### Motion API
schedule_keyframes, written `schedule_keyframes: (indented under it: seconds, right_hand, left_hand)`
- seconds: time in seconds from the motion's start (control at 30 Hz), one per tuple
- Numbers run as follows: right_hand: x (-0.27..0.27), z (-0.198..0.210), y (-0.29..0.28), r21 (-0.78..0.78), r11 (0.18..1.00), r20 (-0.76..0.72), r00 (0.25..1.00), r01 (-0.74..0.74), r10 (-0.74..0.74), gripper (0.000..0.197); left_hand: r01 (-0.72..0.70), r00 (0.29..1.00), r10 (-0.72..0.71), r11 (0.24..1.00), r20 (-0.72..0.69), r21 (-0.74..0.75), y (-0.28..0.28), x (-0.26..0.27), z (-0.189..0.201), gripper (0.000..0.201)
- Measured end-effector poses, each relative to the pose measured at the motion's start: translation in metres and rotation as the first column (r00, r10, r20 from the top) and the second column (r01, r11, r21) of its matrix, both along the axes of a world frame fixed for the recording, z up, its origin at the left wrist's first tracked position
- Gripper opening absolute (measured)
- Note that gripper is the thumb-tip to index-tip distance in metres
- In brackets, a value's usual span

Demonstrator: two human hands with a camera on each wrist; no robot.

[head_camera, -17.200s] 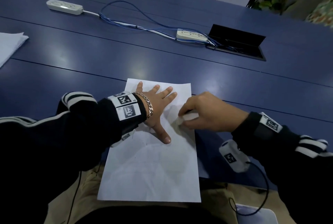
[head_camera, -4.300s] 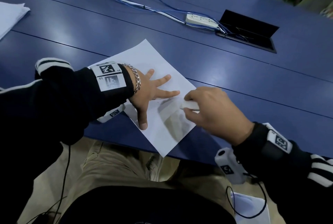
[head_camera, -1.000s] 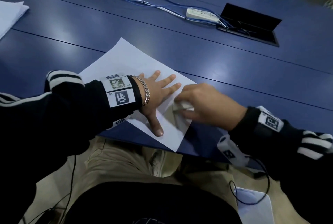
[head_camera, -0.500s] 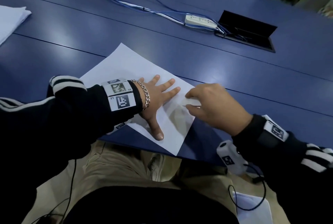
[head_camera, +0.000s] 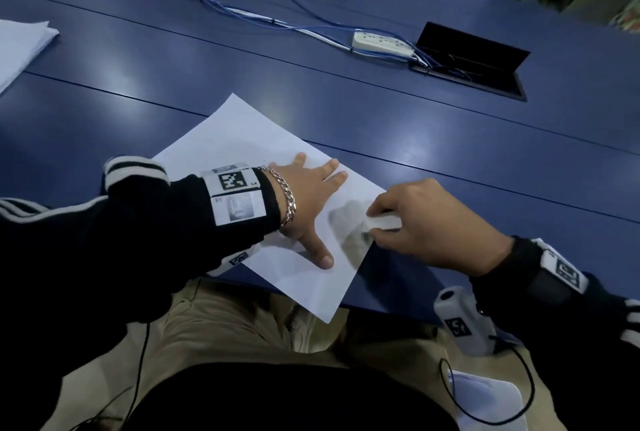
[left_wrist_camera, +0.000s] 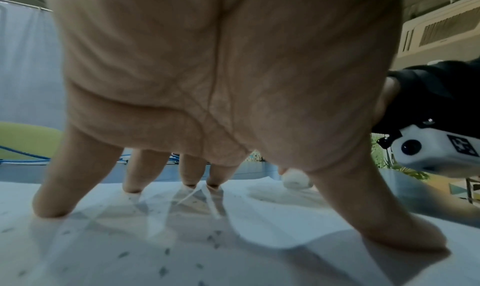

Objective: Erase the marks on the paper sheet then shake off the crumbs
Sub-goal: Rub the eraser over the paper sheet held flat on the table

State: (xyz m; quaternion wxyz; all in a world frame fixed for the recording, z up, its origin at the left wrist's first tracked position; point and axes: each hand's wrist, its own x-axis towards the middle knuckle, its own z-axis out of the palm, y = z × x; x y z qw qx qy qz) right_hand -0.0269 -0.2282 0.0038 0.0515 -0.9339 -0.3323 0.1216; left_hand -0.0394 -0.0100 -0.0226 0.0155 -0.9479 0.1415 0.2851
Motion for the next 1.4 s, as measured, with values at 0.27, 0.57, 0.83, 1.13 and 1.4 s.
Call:
schedule_keyframes:
  seconds: [0.27, 0.57, 0.83, 1.13, 1.4]
  right_hand:
    - [0.007, -0.004, 0.024, 0.084, 0.971, -0.066, 0.971, -0.224, 0.229, 0.021]
    - [0.007, -0.003, 0.033, -0.02, 0.977, 0.127, 0.969, -0.211, 0.212, 0.016]
    - [0.052, 0.0, 0.02, -0.03, 0.999, 0.14, 0.99, -0.029, 0.033, 0.028]
    - [0.033, -0.007, 0.022, -0.076, 0.991, 0.108, 0.987, -0.112, 0.12, 0.029]
    - [-0.01, -0.009, 0.029, -0.057, 0.99, 0.099, 0.985, -0.133, 0.138, 0.018]
  left_hand:
    - [-0.006, 0.999, 0.008, 0.999, -0.033, 0.054, -0.002, 0.006, -0.006, 0.171]
    - [-0.007, 1.0, 0.007, 0.997, -0.011, 0.073, -0.001, 0.005, -0.005, 0.172]
    - [-0.024, 1.0, 0.025, 0.996, -0.01, 0.082, -0.002, 0.004, -0.005, 0.172]
    - [-0.029, 1.0, 0.029, 0.996, -0.007, 0.089, -0.003, 0.005, -0.007, 0.173]
    - [-0.03, 0.999, 0.032, 0.994, -0.015, 0.102, -0.002, 0.006, -0.009, 0.175]
